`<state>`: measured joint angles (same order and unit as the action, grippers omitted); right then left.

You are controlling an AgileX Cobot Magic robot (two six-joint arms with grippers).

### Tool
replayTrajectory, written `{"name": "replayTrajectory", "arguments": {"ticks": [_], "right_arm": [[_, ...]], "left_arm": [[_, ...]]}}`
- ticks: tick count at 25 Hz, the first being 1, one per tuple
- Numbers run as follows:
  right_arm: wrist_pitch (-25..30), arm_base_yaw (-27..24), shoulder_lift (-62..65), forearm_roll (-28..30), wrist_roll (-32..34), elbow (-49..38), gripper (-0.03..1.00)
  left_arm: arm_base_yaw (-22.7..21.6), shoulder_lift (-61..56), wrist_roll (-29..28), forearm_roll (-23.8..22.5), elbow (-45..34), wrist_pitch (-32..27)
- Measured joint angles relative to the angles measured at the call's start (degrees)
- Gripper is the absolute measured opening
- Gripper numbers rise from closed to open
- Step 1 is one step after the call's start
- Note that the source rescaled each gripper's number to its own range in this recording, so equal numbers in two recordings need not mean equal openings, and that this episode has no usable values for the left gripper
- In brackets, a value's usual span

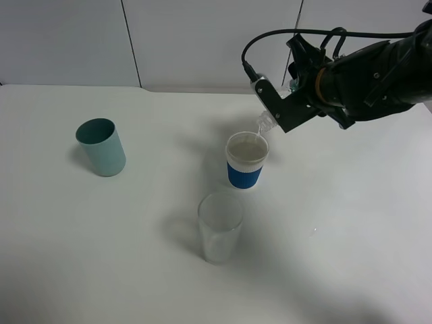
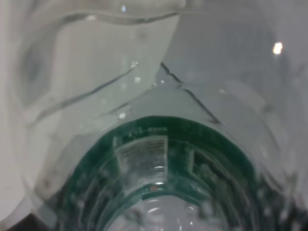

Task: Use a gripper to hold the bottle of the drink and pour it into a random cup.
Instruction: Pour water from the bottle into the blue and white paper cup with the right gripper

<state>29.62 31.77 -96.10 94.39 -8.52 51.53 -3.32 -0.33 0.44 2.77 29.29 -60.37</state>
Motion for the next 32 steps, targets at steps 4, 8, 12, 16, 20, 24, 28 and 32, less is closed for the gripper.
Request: {"name": "replayTrajectory", "arguments": {"ticks": [4, 8, 12, 16, 20, 24, 28, 32], "right_arm": [[-0.1, 0.5, 0.0, 1.4, 0.0, 0.0, 0.0], [-1.3, 0.9, 0.0, 2.5, 0.0, 0.0, 0.0], [-1.4, 1.6, 0.0, 3.0, 0.0, 0.0, 0.0], [-1.4, 2.2, 0.0, 3.3, 0.0, 0.0, 0.0], [-1.0, 2.9, 0.0, 3.3, 0.0, 0.0, 0.0], [-0.5, 3.3, 0.0, 3.3, 0.0, 0.0, 0.0], [1.1, 3.4, 0.0, 3.3, -0.1, 0.0, 0.0], [3.3, 3.5, 0.0, 3.3, -0.5, 0.0, 0.0]], "left_arm": [[0.0, 0.0, 0.0, 0.0, 0.0, 0.0], [0.0, 0.0, 0.0, 0.0, 0.0, 0.0], [0.0, 0.0, 0.0, 0.0, 0.0, 0.0], [0.0, 0.0, 0.0, 0.0, 0.0, 0.0], [0.0, 0.0, 0.0, 0.0, 0.0, 0.0], [0.0, 0.0, 0.0, 0.0, 0.0, 0.0], [0.0, 0.0, 0.0, 0.0, 0.0, 0.0], [0.0, 0.0, 0.0, 0.0, 0.0, 0.0]]}}
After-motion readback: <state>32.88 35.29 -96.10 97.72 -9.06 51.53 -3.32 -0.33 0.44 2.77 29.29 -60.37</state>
